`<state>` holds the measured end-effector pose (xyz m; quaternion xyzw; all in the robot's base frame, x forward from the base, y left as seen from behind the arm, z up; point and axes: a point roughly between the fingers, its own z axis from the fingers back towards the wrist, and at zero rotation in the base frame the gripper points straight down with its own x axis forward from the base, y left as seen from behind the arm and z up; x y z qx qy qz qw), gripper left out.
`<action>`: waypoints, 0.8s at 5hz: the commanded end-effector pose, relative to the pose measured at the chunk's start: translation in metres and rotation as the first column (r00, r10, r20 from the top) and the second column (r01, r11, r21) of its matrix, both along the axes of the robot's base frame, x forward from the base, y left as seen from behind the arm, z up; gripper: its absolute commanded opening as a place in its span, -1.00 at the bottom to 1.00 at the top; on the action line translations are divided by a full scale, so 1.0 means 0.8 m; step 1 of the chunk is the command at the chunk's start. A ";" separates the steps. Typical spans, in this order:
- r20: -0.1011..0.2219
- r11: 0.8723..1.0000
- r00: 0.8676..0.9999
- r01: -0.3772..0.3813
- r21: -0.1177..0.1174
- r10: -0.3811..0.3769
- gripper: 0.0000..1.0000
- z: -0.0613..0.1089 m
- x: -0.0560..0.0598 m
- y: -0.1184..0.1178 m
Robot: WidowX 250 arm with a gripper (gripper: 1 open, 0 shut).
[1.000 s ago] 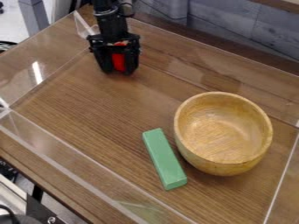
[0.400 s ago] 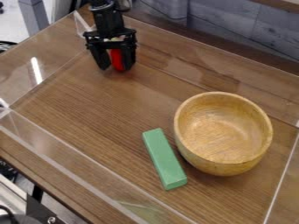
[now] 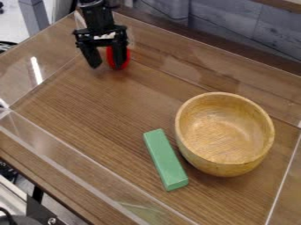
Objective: Move the red fruit to the left
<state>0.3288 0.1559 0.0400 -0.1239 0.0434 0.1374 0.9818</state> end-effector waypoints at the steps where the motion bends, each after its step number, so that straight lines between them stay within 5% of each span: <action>1: 0.096 0.998 0.995 -0.022 0.058 0.017 1.00 0.058 0.006 0.014; 4: 0.162 0.997 0.987 0.007 0.079 -0.019 1.00 0.129 0.011 -0.016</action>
